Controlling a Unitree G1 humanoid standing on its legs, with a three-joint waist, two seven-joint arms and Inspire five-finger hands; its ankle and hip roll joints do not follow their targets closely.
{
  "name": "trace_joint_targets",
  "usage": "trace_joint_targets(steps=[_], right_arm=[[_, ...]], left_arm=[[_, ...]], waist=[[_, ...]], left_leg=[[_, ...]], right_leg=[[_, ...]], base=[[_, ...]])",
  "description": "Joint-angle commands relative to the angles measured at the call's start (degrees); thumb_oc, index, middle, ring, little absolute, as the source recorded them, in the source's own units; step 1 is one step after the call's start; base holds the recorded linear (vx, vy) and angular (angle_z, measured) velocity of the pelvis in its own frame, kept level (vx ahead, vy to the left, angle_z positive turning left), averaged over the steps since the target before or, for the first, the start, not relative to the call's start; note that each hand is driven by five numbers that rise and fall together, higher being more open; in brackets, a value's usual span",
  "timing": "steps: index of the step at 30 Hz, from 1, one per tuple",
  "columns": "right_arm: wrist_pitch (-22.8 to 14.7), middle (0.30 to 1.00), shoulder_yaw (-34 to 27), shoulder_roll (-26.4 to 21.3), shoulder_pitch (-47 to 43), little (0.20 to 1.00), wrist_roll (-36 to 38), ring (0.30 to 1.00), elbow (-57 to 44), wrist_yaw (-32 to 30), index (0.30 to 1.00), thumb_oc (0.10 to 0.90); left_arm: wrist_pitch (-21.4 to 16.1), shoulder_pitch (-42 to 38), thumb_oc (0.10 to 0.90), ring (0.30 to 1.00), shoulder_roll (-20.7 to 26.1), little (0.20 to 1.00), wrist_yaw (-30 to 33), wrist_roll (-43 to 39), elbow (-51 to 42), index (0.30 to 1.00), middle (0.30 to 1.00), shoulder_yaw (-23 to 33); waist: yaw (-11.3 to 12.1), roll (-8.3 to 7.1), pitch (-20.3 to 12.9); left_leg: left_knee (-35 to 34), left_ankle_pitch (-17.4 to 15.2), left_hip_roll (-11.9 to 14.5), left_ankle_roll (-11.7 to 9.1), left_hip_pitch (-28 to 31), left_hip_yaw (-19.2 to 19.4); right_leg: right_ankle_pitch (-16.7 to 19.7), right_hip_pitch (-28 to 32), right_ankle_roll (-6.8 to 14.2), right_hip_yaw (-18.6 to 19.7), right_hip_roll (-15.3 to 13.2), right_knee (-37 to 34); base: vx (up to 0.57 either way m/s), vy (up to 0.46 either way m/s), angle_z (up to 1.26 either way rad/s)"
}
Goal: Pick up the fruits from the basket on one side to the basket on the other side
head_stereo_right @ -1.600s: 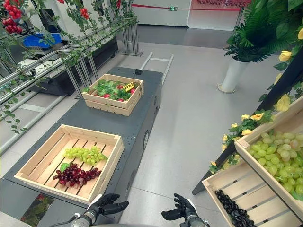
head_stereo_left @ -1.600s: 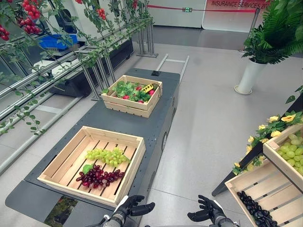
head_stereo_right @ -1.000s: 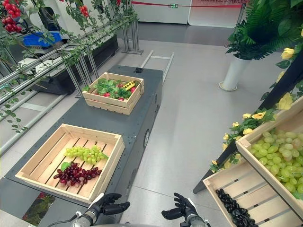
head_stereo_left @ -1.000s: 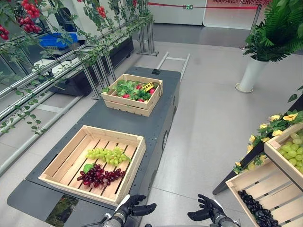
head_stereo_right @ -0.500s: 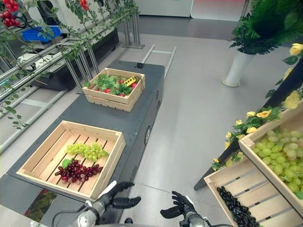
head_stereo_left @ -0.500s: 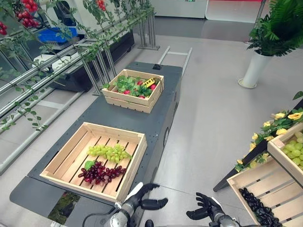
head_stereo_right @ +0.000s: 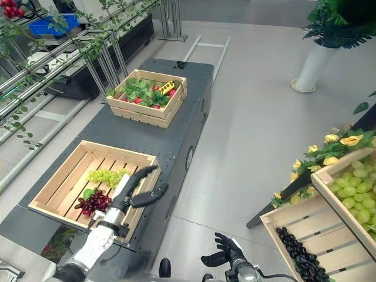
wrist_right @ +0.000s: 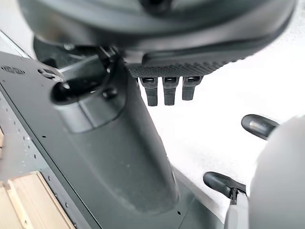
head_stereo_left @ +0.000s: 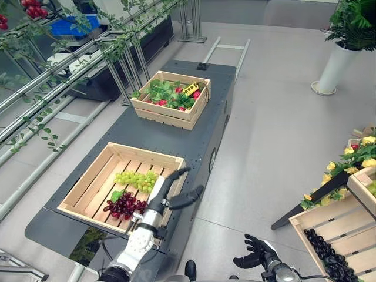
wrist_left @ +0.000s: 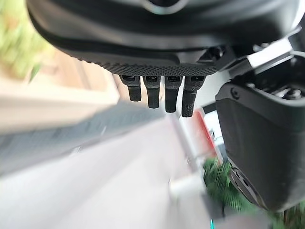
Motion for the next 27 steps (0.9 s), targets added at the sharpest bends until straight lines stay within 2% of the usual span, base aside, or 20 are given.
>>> trace_joint_targets(steps=[1,2,5,7,11,13,16,17,18,20,21,24,25,27], right_arm=[[-2.5,0.900,2.1,-0.6,-1.3,0.900,-0.6,0.900,-2.3,-1.6,0.900,0.800],[-2.5,0.900,2.1,-0.6,-1.3,0.900,-0.7,0.900,-2.4,-1.7,0.900,0.800],[-2.4,0.900,2.0,-1.8,-1.1,0.900,-1.1,0.900,-2.6,-1.2,0.900,0.800],[-2.5,0.900,2.0,-2.1,-1.1,0.900,-1.1,0.900,-2.6,-1.0,0.900,0.800],[-3.2,0.900,3.0,-4.1,-1.3,0.900,-1.0,0.900,-3.7,1.4,0.900,0.800],[-3.5,0.900,3.6,-4.9,-2.0,0.900,-0.7,0.900,-4.2,2.3,0.900,0.800],[-4.8,0.900,5.3,-7.1,-5.2,0.900,3.0,0.900,-6.6,3.7,0.900,0.800],[-5.1,0.900,5.4,-7.3,-5.7,0.900,3.5,0.900,-6.7,3.8,0.900,0.800],[-6.4,0.900,6.2,-7.9,-7.6,0.900,5.8,0.900,-7.7,4.2,0.900,0.800],[-6.9,0.900,6.7,-8.2,-9.0,0.900,7.0,0.900,-8.6,4.1,0.900,0.800],[-7.7,0.900,7.1,-8.4,-10.2,0.900,8.0,0.900,-9.1,3.6,0.900,0.800],[-7.9,0.900,6.8,-9.0,-11.5,0.900,8.8,0.900,-10.1,2.5,0.900,0.800],[-7.9,0.900,6.8,-9.1,-11.5,0.900,8.9,0.900,-10.1,2.5,0.900,0.800],[-7.8,0.900,6.4,-9.5,-12.1,0.900,8.9,0.900,-10.5,1.9,0.900,0.800]], left_arm=[[-0.8,-11.3,0.800,0.900,4.0,0.900,5.1,-5.3,-5.2,0.900,0.900,5.1],[-0.6,-11.4,0.800,0.900,4.3,0.900,5.4,-5.2,-5.3,0.900,0.900,5.4],[1.4,-11.8,0.800,0.900,8.1,0.900,12.3,2.5,-4.6,0.900,0.900,7.8],[2.1,-11.7,0.800,0.900,8.8,0.900,13.5,3.8,-4.1,0.900,0.900,8.0],[6.4,-11.9,0.800,0.900,13.1,0.900,21.1,13.3,2.1,0.900,0.900,9.0],[8.2,-13.1,0.800,0.900,14.7,0.900,23.1,15.3,3.6,0.900,0.900,8.4],[10.9,-19.7,0.800,0.900,19.5,0.900,25.9,16.2,7.6,0.900,0.900,6.8],[11.0,-20.5,0.800,0.900,20.0,0.900,26.2,16.4,7.9,0.900,0.900,6.7],[12.5,-24.2,0.800,0.900,22.3,0.900,27.8,17.0,9.5,0.900,0.900,5.3],[13.4,-26.9,0.800,0.900,23.7,0.900,28.7,17.5,10.8,0.900,0.900,4.4],[14.2,-29.3,0.800,0.900,25.1,0.900,29.0,17.7,12.5,0.900,0.900,3.5],[16.1,-32.1,0.800,0.900,26.8,0.900,28.3,18.2,15.0,0.900,0.900,2.3],[16.2,-32.1,0.800,0.900,26.9,0.900,28.3,18.2,15.1,0.900,0.900,2.3],[17.2,-33.5,0.800,0.900,27.5,0.900,28.0,18.0,17.2,0.900,0.900,1.8]], waist=[[1.4,-1.32,0.5],[1.5,-1.31,0.6],[2.1,-1.18,0.8],[2.1,-1.16,0.9],[2.1,-0.81,2.0],[2.0,-0.64,3.1],[1.7,-0.50,8.1],[1.8,-0.53,8.6],[1.8,-0.84,11.5],[1.9,-1.24,13.5],[1.9,-1.56,15.4],[2.1,-2.33,17.4],[2.1,-2.37,17.4],[2.0,-2.90,18.5]], left_leg=[[0.5,-9.2,-2.4,0.6,3.1,0.8],[0.5,-9.2,-2.4,0.6,3.0,0.7],[0.5,-8.7,-2.4,0.4,3.0,0.0],[0.5,-8.6,-2.4,0.3,3.0,0.0],[2.6,-8.8,-2.4,0.2,1.9,-0.2],[4.0,-8.9,-2.2,0.1,0.7,-0.1],[9.4,-9.0,-1.9,0.1,-4.4,0.4],[10.1,-9.1,-1.9,0.1,-5.1,0.5],[14.9,-9.8,-1.8,0.1,-8.8,1.1],[19.2,-10.7,-1.7,0.2,-12.2,1.6],[24.0,-11.8,-1.4,0.5,-15.7,2.1],[30.7,-14.1,-1.1,1.0,-20.4,2.5],[30.9,-14.3,-1.1,1.0,-20.6,2.5],[35.2,-16.7,-1.0,1.1,-22.7,3.0]], right_leg=[[-2.0,-2.2,0.4,-1.1,-2.3,2.7],[-2.1,-2.2,0.4,-1.1,-2.4,2.7],[-2.4,-2.2,0.1,-1.7,-2.5,3.3],[-2.5,-2.2,0.1,-1.7,-2.5,3.4],[-3.3,-3.3,-0.3,-1.8,-2.6,5.8],[-3.9,-4.7,-0.6,-1.9,-2.8,7.9],[-6.0,-10.7,-1.6,-2.3,-3.2,15.9],[-6.3,-11.4,-1.7,-2.4,-3.3,16.8],[-7.2,-15.0,-2.1,-2.4,-3.7,21.3],[-8.1,-18.2,-2.5,-2.5,-4.3,25.3],[-9.2,-21.4,-3.0,-2.6,-5.1,29.8],[-11.3,-25.2,-3.6,-2.7,-6.4,35.8],[-11.4,-25.4,-3.6,-2.7,-6.4,36.1],[-13.2,-26.8,-3.5,-2.3,-7.0,39.6]], base=[[0.00,0.000,0.00],[0.04,0.034,0.05],[0.06,0.056,0.11],[0.06,0.069,0.09],[0.07,0.124,0.04],[-0.03,0.141,0.01],[-0.17,0.129,0.03],[-0.25,0.097,0.13],[-0.24,0.094,0.18],[-0.21,0.098,0.22],[-0.12,0.108,0.18],[-0.09,0.106,0.10],[-0.05,0.094,0.10],[0.00,0.112,0.07]])
